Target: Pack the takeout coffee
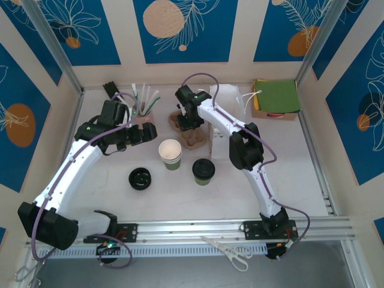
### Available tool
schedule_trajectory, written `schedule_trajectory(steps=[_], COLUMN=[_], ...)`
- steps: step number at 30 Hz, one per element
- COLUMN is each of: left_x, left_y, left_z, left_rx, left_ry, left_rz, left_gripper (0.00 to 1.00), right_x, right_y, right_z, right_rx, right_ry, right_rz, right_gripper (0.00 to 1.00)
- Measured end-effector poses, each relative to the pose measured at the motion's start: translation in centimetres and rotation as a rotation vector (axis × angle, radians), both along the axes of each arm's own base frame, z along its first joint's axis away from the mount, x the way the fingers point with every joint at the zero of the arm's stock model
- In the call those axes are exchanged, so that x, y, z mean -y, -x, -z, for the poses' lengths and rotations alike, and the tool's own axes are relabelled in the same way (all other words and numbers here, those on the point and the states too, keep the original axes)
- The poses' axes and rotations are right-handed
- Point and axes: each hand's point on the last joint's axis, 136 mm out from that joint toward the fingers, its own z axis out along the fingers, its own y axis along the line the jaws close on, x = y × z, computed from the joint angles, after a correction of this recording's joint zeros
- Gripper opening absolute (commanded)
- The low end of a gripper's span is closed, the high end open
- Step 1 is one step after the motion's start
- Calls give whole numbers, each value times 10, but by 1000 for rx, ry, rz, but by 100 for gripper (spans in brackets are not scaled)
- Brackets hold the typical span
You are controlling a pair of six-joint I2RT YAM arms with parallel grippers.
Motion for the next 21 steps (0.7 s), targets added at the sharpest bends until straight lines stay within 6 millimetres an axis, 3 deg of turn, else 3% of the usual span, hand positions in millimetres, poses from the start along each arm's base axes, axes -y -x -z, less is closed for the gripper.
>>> schedule_trajectory(steps=[12,21], left_x=[0,0], left_y=[0,0], left_z=[0,0], left_rx=[-1,-1], left_ry=[0,0], left_rz=[0,0], left_gripper=[100,100], right_x=[0,-4], right_y=[0,-6], right_z=[-7,-30], right_rx=[0,36], right_ry=[-1,-34], right_rz=[4,18], right_gripper=[35,35])
